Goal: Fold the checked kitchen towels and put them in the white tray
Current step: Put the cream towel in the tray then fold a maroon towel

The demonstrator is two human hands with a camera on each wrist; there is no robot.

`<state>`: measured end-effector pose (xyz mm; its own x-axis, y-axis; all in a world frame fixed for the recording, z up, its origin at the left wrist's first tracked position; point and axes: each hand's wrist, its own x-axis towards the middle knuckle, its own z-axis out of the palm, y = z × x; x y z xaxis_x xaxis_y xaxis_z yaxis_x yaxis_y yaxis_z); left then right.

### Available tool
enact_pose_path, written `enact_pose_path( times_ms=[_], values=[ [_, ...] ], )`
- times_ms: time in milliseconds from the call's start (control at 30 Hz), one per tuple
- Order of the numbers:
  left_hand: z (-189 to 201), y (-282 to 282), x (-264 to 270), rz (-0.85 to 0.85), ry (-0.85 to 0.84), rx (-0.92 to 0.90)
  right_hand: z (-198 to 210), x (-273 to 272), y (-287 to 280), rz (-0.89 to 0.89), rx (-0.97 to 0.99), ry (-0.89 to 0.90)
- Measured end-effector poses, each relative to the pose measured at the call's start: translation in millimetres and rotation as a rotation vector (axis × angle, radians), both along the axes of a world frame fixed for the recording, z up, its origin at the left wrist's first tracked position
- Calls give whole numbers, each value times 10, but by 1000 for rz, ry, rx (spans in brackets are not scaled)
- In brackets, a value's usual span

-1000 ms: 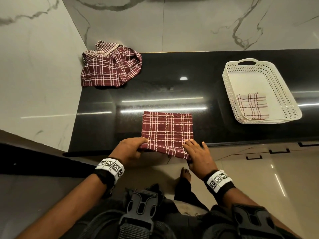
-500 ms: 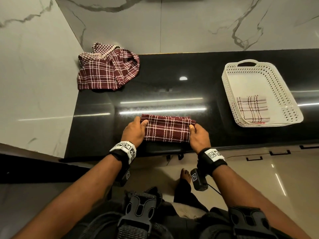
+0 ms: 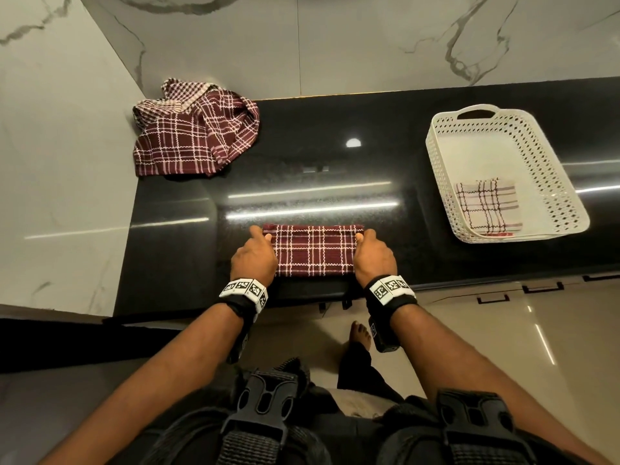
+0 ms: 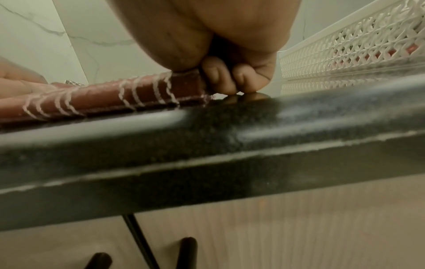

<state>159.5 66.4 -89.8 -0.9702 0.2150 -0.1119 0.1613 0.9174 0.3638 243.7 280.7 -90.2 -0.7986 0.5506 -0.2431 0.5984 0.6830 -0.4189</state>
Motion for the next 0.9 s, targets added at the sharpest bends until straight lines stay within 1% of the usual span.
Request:
enact_pose_path(
  times_ms=[100, 133, 167, 200, 233, 267, 300, 367, 400, 433, 467, 533, 567, 700, 800, 833, 900],
  values=[
    [49, 5, -3, 30, -25, -34, 22, -6, 2, -57, -19, 20],
    [78, -8, 6, 37, 11, -24, 41, 14, 6, -65, 17, 52],
    [91, -27, 19, 21, 89, -6, 63, 46, -1, -35, 111, 100],
    [100, -40, 45, -24, 183, 15, 76, 81, -23, 36, 219, 148],
    [97, -33, 75, -97, 274, 41, 104, 108, -74, 138, 281, 206],
    [79, -7, 117, -202, 333, 61, 137, 124, -149, 268, 276, 231],
    [51, 38, 162, -336, 361, 61, 159, 128, -244, 407, 224, 220],
    [-50, 142, 227, -585, 332, -45, 119, 107, -426, 615, 118, 46],
    [-114, 169, 231, -641, 288, -128, 57, 73, -453, 659, 97, -38],
    [-164, 168, 216, -637, 241, -202, -2, 46, -440, 671, 93, -96],
    [-200, 129, 194, -597, 200, -251, -58, 35, -399, 669, 107, -134],
    [-260, -15, 132, -511, 160, -280, -145, 40, -249, 652, 150, -187],
    [-277, -90, 106, -494, 155, -287, -151, 55, -162, 629, 153, -210],
    [-274, -192, 52, -518, 133, -297, -106, 126, 117, 526, 133, -267],
    [-238, -174, 42, -507, 84, -316, -50, 132, 182, 472, 111, -334],
    [-215, -164, 53, -503, 75, -321, -14, 129, 180, 441, 121, -329],
    [-142, -111, 97, -497, 111, -289, 65, 102, 176, 420, 176, -232]
  ],
)
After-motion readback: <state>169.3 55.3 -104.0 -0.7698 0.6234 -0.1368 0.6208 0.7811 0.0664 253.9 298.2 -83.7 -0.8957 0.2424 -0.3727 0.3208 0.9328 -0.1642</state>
